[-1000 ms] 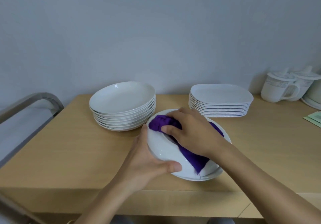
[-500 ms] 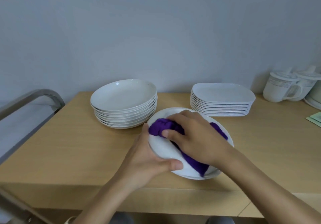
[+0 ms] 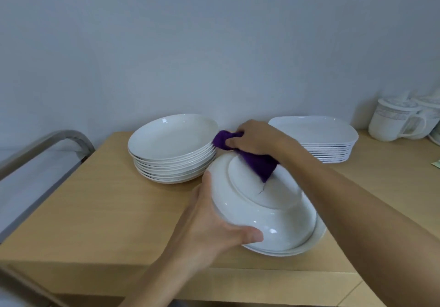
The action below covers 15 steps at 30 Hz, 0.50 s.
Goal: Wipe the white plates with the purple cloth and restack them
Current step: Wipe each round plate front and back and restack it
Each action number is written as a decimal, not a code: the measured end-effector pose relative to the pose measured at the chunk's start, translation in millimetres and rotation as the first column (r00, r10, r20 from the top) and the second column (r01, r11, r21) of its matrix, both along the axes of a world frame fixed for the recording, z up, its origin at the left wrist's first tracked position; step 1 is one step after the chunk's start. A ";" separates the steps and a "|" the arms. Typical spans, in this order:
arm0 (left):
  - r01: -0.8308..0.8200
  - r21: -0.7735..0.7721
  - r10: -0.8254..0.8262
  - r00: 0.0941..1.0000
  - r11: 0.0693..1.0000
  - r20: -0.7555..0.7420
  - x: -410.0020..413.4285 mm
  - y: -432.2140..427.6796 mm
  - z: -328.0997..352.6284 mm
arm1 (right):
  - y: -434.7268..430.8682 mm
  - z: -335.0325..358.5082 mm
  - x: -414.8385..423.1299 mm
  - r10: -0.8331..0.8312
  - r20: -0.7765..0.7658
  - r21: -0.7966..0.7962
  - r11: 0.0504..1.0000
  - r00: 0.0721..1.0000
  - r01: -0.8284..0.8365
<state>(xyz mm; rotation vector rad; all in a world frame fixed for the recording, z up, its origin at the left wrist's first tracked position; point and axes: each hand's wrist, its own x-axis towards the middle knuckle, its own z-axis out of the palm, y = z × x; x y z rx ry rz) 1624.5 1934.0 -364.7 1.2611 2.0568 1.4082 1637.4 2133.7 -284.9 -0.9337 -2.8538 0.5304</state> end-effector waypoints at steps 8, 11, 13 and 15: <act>-0.020 0.000 0.020 1.000 1.000 -0.006 0.2 -0.1 -1.2 | 28.8 -36.1 75.7 -0.147 -0.296 -0.268 0.961 0.944 0.065; -0.008 0.025 0.008 1.000 1.000 0.009 0.6 -0.2 -1.5 | 11.1 -50.3 103.5 -0.185 -0.485 -0.280 0.959 0.854 0.049; -0.011 0.030 0.010 1.000 0.999 0.016 0.3 -0.7 -1.3 | -4.2 -58.7 119.8 -0.166 -0.586 -0.227 0.973 0.793 0.036; -0.007 0.040 0.006 1.000 0.999 0.018 0.1 -0.6 -2.1 | -18.0 -67.5 131.7 -0.106 -0.637 -0.118 0.992 0.764 0.039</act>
